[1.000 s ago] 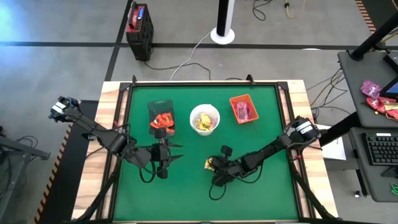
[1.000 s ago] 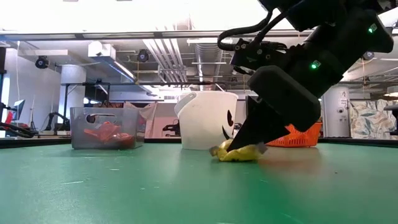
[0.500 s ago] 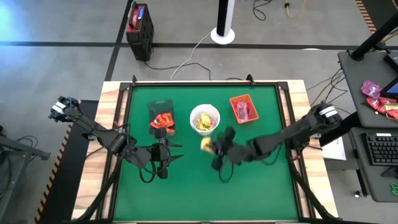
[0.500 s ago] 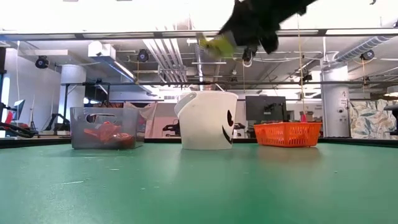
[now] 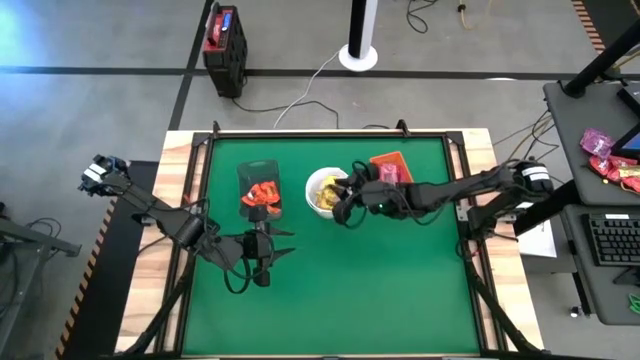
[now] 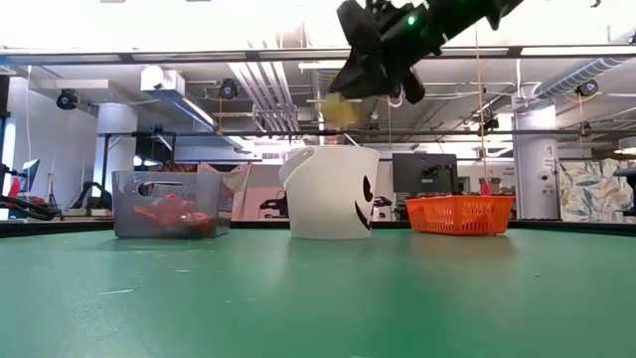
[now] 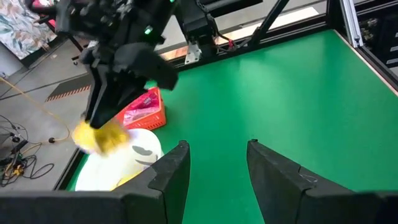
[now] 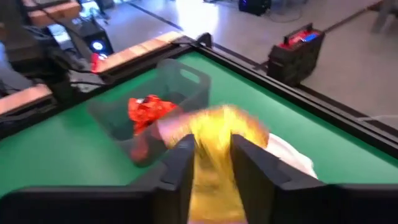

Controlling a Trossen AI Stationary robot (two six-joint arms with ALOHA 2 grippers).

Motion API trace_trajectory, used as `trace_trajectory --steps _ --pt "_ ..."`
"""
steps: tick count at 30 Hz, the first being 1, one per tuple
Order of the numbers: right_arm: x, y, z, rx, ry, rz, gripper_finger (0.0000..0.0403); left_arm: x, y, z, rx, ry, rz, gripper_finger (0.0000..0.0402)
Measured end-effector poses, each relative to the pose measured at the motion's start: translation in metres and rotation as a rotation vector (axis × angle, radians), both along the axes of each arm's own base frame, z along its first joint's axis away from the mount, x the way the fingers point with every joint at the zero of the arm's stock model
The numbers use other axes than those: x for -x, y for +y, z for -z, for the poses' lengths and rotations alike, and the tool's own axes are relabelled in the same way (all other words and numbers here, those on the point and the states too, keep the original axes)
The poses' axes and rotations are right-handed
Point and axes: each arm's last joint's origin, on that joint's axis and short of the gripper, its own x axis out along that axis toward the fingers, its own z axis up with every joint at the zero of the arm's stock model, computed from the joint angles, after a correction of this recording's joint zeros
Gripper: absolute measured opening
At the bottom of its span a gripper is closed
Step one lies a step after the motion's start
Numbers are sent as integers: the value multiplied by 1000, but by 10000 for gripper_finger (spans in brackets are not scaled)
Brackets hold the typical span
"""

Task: Sort candy by brand, put in halloween buckets
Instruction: Put the yellow candy into the white bucket, then return to Home Position

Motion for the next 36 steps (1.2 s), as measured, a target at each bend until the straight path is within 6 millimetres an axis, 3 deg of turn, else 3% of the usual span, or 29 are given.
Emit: trace_trajectory --steps 8,13,18,23,27,30,36 --pt "-1 -9 1 2 29 -54 181 0 0 0 29 -6 -14 143" --pt "7 21 -26 178 -38 -350 199 0 0 1 68 -5 -25 143" --pt "13 48 -22 363 -198 -479 201 -6 -2 -1 16 -50 105 144" --pt "18 38 -8 462 -270 -468 193 -3 36 -17 15 -212 137 144" --pt "22 29 -4 469 -299 -521 179 20 73 -7 79 -337 259 144" --pt "30 26 -5 495 -297 -514 167 48 97 1 107 -412 204 144" --pt "70 23 -15 531 -350 -493 139 108 108 22 149 -543 178 144"
